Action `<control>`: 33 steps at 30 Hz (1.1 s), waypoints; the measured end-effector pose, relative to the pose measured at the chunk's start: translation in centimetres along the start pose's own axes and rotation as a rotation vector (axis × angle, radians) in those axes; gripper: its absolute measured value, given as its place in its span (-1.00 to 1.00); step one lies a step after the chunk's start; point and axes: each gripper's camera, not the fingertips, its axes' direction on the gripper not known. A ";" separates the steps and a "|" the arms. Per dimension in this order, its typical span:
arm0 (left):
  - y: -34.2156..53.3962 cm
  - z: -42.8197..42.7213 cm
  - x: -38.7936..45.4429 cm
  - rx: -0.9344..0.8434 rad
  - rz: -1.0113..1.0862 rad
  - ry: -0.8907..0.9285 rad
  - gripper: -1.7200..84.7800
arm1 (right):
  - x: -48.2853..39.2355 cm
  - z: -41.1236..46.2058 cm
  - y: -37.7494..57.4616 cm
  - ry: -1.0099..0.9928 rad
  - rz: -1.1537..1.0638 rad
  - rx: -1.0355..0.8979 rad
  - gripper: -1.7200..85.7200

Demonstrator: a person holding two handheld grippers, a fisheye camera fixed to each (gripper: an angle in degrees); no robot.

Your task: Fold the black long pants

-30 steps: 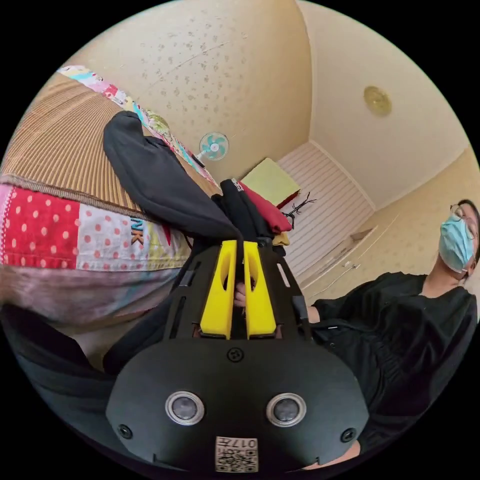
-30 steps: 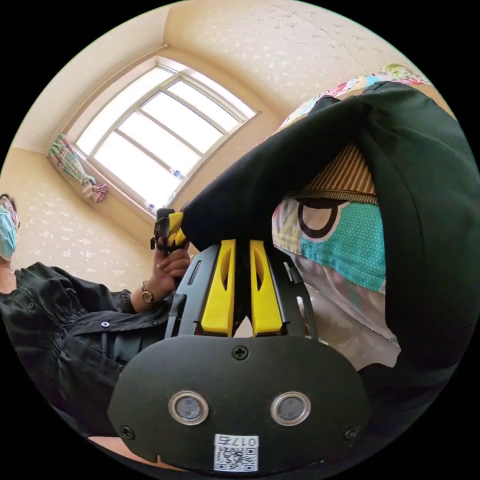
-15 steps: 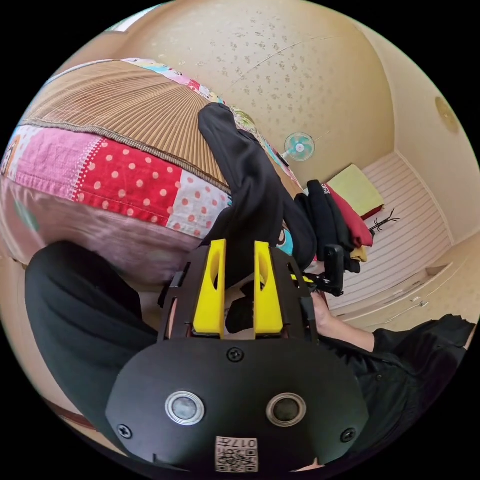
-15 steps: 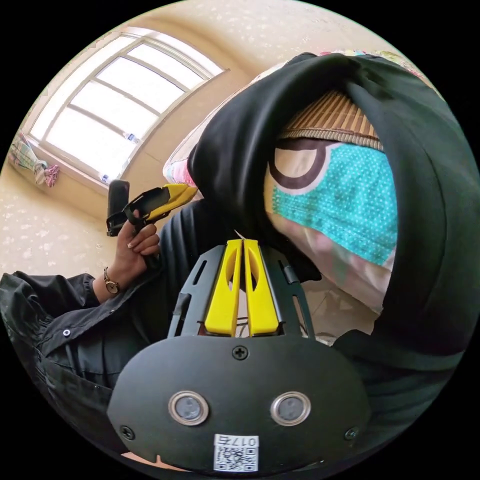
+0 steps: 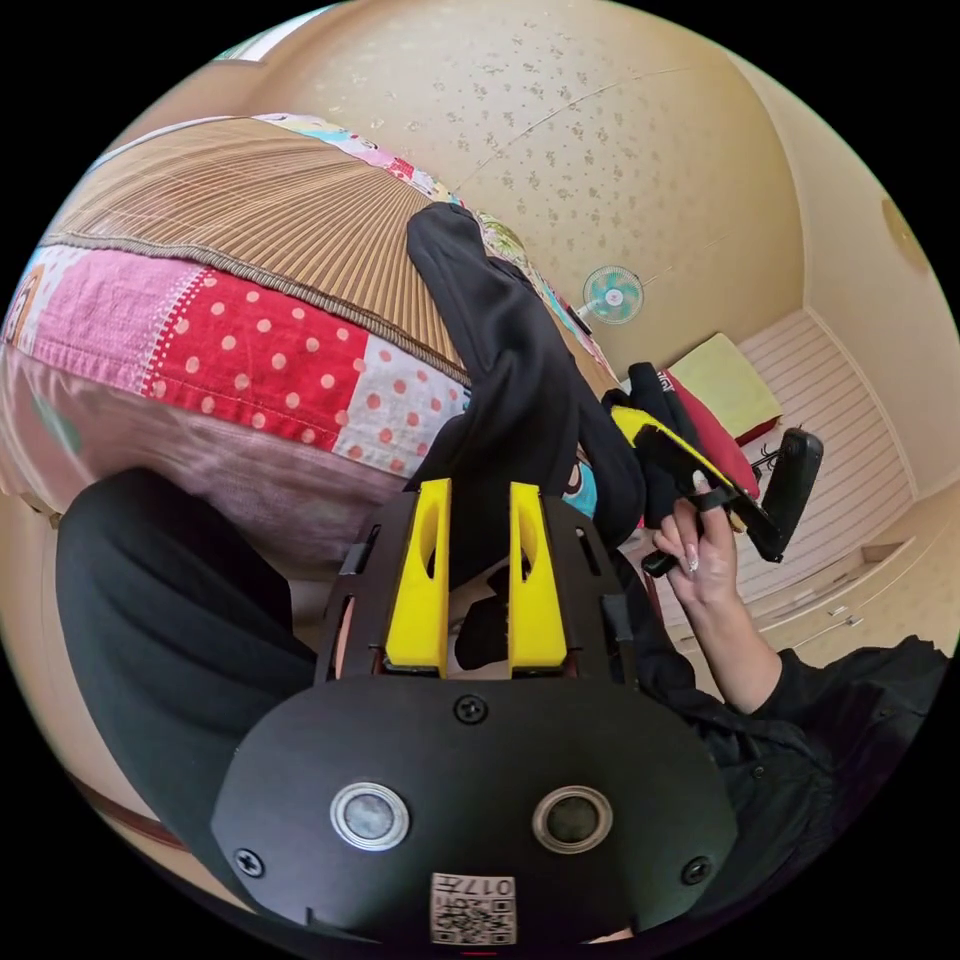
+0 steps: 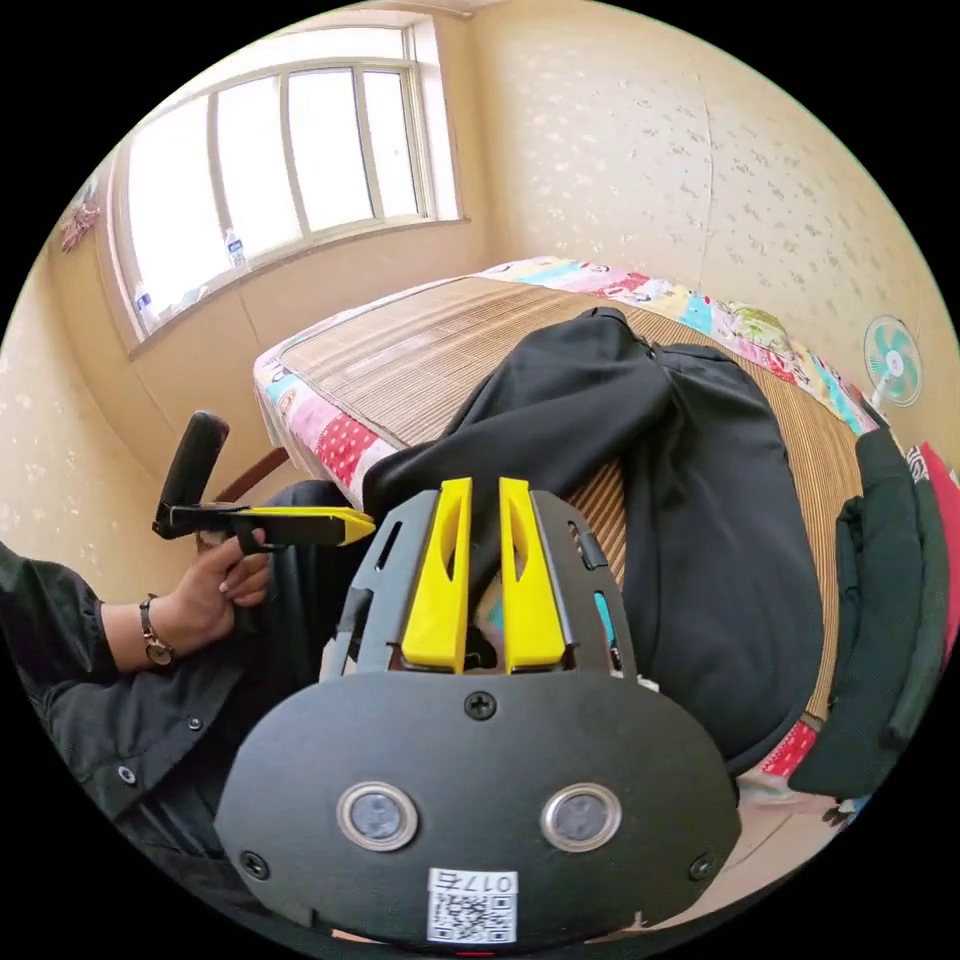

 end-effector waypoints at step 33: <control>0.7 -2.1 -0.8 0.027 0.003 0.075 -0.74 | -6.1 14.4 -12.9 0.180 0.071 -0.376 -0.94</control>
